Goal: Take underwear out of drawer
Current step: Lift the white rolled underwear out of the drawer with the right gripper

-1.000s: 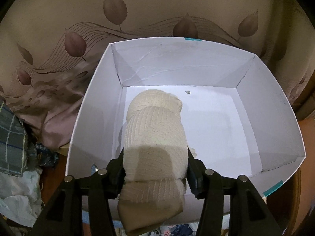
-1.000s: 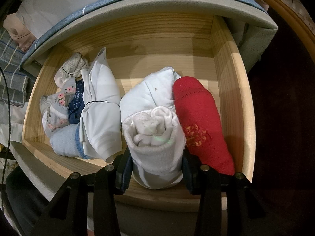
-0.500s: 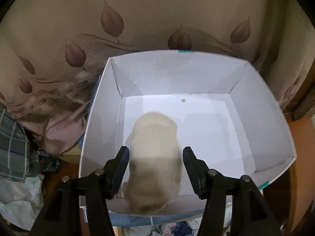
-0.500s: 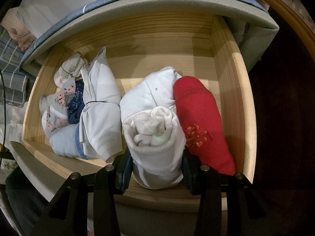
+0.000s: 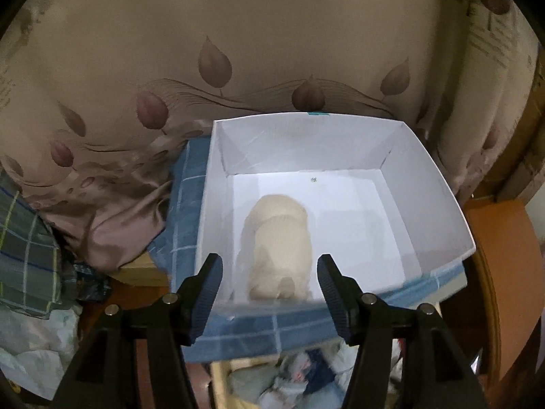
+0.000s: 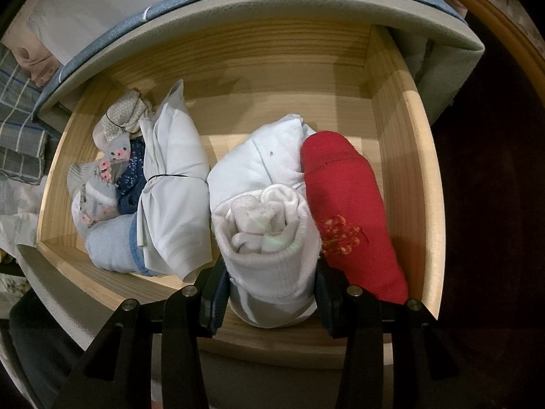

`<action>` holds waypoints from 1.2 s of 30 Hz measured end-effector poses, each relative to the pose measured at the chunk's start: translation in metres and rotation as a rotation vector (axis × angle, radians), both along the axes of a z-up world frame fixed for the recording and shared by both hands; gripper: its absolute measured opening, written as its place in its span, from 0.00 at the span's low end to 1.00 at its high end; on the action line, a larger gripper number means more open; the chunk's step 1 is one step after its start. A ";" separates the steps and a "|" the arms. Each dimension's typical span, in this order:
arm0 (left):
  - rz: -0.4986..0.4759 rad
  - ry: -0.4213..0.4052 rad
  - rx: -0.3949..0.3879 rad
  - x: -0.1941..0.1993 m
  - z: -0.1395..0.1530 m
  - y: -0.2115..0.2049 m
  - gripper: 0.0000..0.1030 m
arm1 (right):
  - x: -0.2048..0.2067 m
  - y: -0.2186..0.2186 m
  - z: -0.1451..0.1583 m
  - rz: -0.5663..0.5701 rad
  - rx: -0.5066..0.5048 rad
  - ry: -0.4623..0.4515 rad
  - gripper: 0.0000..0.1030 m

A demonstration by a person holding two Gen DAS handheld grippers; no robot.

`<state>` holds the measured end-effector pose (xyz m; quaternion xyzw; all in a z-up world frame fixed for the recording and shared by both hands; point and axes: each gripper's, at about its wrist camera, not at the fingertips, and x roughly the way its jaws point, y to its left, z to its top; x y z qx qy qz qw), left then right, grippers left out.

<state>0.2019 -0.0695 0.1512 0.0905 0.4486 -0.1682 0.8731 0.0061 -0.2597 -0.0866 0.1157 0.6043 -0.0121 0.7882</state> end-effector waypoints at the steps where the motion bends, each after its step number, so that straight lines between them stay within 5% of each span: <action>1: 0.001 -0.004 0.004 -0.004 0.001 0.005 0.58 | 0.000 0.000 0.000 0.000 0.000 0.000 0.39; 7: 0.077 -0.029 -0.024 -0.045 -0.002 0.052 0.58 | -0.004 -0.001 0.005 -0.013 0.011 -0.039 0.39; 15: 0.187 -0.053 -0.007 -0.104 -0.059 0.087 0.58 | -0.015 -0.011 0.016 -0.030 0.054 -0.113 0.39; 23: 0.183 -0.017 0.056 -0.144 -0.123 0.074 0.58 | -0.014 -0.017 0.025 -0.059 0.062 -0.129 0.39; 36: 0.182 0.013 0.031 -0.153 -0.155 0.070 0.58 | -0.011 -0.018 0.083 -0.028 0.023 -0.214 0.39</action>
